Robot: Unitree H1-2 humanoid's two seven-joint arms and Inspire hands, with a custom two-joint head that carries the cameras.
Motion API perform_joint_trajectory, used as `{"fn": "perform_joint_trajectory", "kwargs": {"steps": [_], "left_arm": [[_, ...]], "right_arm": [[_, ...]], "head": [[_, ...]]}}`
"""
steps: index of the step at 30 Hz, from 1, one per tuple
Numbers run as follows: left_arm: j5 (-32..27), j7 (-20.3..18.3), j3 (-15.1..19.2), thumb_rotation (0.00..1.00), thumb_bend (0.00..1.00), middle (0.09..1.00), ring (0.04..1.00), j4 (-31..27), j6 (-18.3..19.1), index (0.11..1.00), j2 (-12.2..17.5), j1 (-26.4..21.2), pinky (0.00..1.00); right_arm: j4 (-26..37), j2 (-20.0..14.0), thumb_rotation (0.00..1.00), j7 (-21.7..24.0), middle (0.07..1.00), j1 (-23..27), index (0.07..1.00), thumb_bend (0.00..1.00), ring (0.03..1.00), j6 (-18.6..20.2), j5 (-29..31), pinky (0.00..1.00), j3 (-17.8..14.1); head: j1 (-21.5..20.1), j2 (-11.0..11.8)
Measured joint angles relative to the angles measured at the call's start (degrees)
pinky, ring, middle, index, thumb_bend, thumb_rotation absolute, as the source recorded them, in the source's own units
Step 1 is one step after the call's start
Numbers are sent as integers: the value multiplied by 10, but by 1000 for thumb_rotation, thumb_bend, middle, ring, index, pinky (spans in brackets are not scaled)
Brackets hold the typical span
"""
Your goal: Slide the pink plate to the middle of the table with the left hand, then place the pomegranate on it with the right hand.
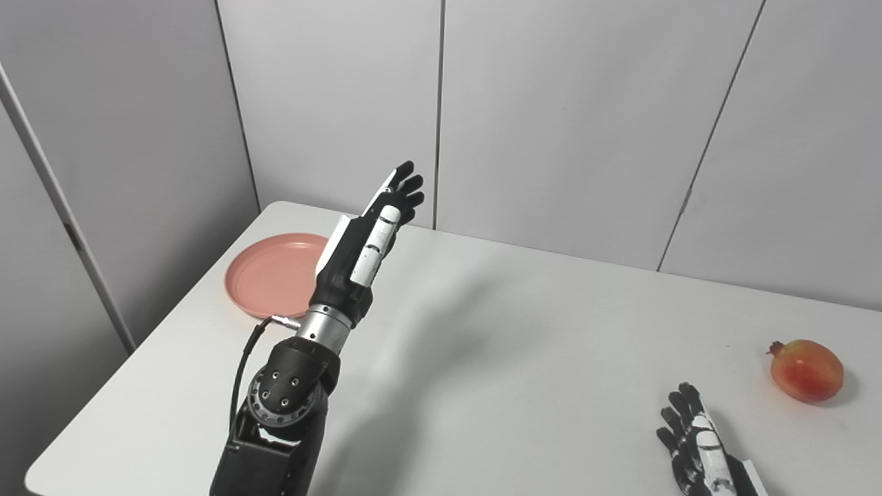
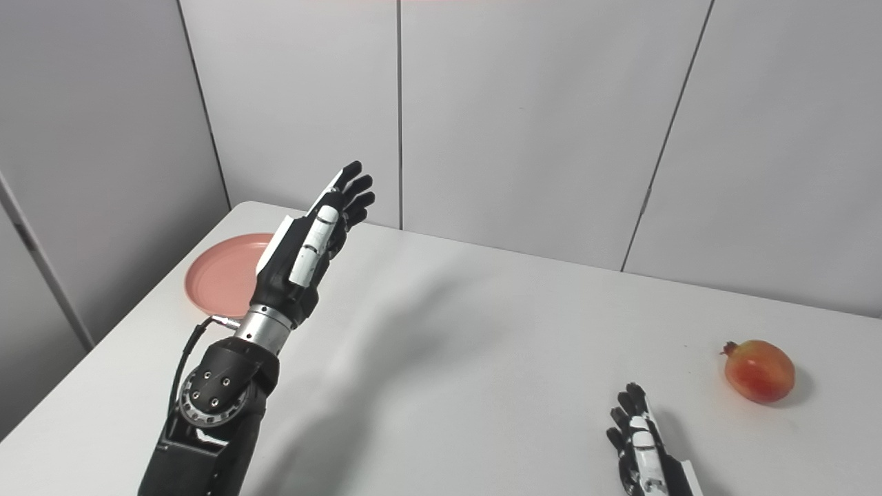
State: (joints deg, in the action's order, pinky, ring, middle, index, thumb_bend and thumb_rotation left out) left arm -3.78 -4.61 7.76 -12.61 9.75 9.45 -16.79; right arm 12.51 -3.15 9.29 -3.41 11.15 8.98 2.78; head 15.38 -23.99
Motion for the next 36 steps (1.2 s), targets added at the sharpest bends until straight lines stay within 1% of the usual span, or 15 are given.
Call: {"fn": "perform_joint_trajectory", "kwargs": {"steps": [4,5,7,10,12,15,18,21,23,25,30,36], "left_arm": [[-13,1,19,1000,422,948,931,8,0,944,10,-12,947],[-13,1,23,1000,446,960,941,12,-2,955,15,-16,957],[-13,-2,27,1000,466,957,941,21,-6,954,33,-21,961],[-20,-5,38,1000,454,935,926,24,-6,942,55,-26,952],[-26,-3,47,1000,439,927,910,23,-5,942,61,-30,958],[-27,-2,58,1000,443,950,940,20,4,952,69,-31,957],[-41,-2,72,1000,426,944,930,22,7,945,79,-32,942],[-43,2,89,1000,403,951,942,31,7,948,90,-36,960],[-51,4,97,1000,404,948,943,32,16,944,98,-36,963],[-56,4,102,1000,399,940,932,32,26,935,103,-37,944],[-65,4,114,1000,418,928,925,53,26,918,121,-39,935],[-84,4,129,1000,428,928,926,74,27,915,132,-44,934]], "right_arm": [[0,0,1000,0,1000,0,1000,22,1000,0,0,1000,0],[0,0,1000,0,1000,0,1000,21,1000,0,0,1000,0],[0,0,1000,0,1000,0,1000,27,1000,0,0,1000,0],[1,0,1000,0,1000,-1,1000,26,1000,0,0,1000,-1],[1,0,1000,0,1000,-1,1000,25,1000,0,-1,1000,-1],[1,0,1000,0,1000,-1,1000,24,1000,0,-1,1000,-1],[2,0,1000,0,1000,-2,1000,27,1000,0,0,1000,-1],[4,0,1000,0,1000,-3,1000,33,1000,0,2,1000,-1],[4,0,1000,0,1000,-3,1000,40,1000,0,5,1000,-2],[5,0,1000,0,1000,-3,1000,45,1000,0,10,1000,-3],[11,0,1000,-1,1000,-4,1000,50,1000,0,11,1000,-3],[19,-3,1000,-1,1000,-4,1000,49,1000,1,12,1000,-3]], "head": [[2,-1],[2,0],[4,0],[5,-1],[6,-1],[7,-2],[7,-2],[10,-3],[11,-2],[13,-3],[15,-4],[18,-5]]}}
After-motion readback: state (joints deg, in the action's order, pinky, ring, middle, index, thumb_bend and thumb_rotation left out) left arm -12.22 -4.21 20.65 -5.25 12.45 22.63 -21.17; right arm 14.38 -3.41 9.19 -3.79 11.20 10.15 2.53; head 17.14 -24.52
